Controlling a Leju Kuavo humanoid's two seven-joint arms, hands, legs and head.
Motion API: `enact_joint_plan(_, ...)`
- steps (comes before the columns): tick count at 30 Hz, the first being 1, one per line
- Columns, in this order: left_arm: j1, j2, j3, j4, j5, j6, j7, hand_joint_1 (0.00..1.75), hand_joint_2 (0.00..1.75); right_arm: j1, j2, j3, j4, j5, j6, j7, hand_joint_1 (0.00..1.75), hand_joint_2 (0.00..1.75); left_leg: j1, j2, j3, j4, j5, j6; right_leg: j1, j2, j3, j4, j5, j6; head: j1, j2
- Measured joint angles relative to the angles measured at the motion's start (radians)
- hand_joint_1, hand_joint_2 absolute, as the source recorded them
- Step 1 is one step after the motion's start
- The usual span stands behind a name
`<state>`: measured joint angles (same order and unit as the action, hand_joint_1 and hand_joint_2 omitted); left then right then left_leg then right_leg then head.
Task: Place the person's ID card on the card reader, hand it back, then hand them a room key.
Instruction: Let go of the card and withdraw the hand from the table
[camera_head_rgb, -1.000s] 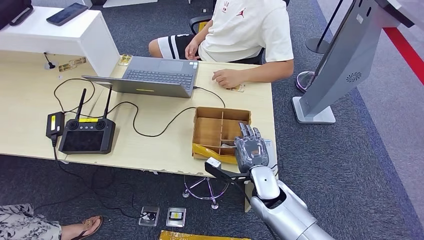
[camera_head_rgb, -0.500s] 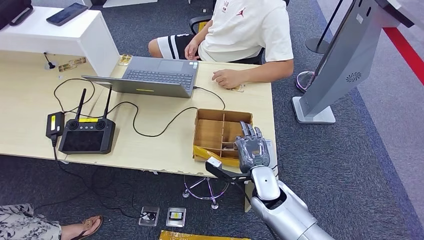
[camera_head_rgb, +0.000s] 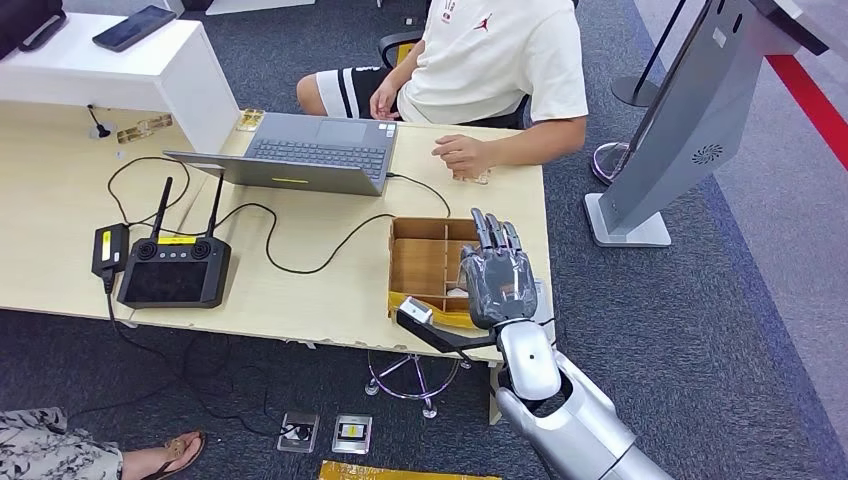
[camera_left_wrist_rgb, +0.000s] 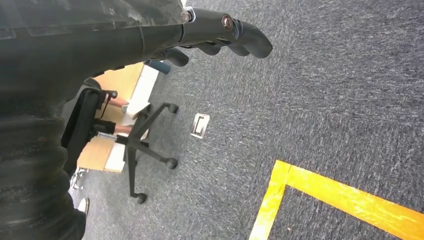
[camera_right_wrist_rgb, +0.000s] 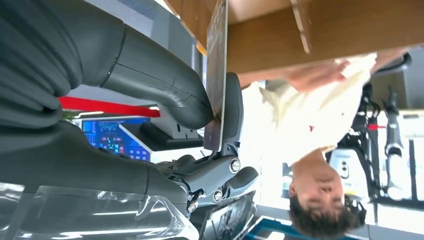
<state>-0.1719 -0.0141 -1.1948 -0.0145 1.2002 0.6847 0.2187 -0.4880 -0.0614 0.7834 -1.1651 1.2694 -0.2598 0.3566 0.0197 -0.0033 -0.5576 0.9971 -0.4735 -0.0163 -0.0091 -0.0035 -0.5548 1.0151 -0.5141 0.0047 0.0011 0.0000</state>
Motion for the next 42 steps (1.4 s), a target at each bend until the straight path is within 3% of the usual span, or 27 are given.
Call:
enact_joint_plan(9, 0.000, 0.003, -0.006, 0.002, 0.011, 0.000, 0.009, 0.00, 1.75, -0.003, 0.000, -0.018, -0.074, 0.020, -0.165, -0.009, 1.75, 1.75, 0.000, 0.000, 0.000, 0.000, 0.000, 0.000, 0.000, 0.000, 0.000, 0.000, 0.000, 0.000, 0.000, 0.000)
enact_joint_plan(22, 0.000, 0.005, -0.014, 0.002, 0.011, 0.000, 0.014, 0.00, 1.75, -0.007, 0.001, -0.037, -0.116, 0.031, -0.225, -0.016, 1.75, 1.75, 0.000, 0.000, 0.000, 0.000, 0.000, 0.000, 0.000, 0.000, 0.000, 0.000, 0.000, 0.000, 0.000, 0.000)
enact_joint_plan(24, -0.001, 0.005, -0.022, 0.002, 0.005, 0.000, 0.019, 0.00, 1.75, -0.045, 0.022, -0.040, -0.113, 0.008, -0.303, -0.052, 1.75, 1.75, 0.000, 0.000, 0.000, 0.000, 0.000, 0.000, 0.000, 0.000, 0.000, 0.001, 0.000, 0.000, 0.000, 0.000)
enact_joint_plan(27, -0.008, 0.005, -0.038, 0.002, -0.008, 0.000, 0.028, 0.00, 1.75, -0.179, 0.100, -0.042, -0.037, -0.035, -0.399, -0.119, 1.75, 1.75, 0.000, 0.000, 0.000, 0.000, 0.001, -0.001, 0.000, 0.000, 0.000, 0.002, 0.000, 0.000, 0.000, 0.000)
enact_joint_plan(33, -0.016, 0.017, -0.055, 0.002, -0.010, 0.000, 0.059, 0.00, 1.75, -0.373, 0.212, -0.040, 0.260, 0.024, -0.397, -0.040, 1.75, 1.75, 0.000, -0.001, 0.000, 0.000, 0.003, -0.002, 0.000, -0.002, 0.000, 0.003, 0.000, 0.000, 0.000, 0.000)
enact_joint_plan(42, -0.015, 0.046, -0.056, 0.002, 0.005, 0.000, 0.073, 0.00, 1.75, -0.445, 0.248, -0.039, 0.554, 0.075, -0.359, 0.045, 1.75, 1.75, 0.000, -0.002, -0.001, 0.000, 0.003, -0.002, 0.000, -0.002, -0.001, 0.003, 0.000, 0.000, 0.000, 0.000)
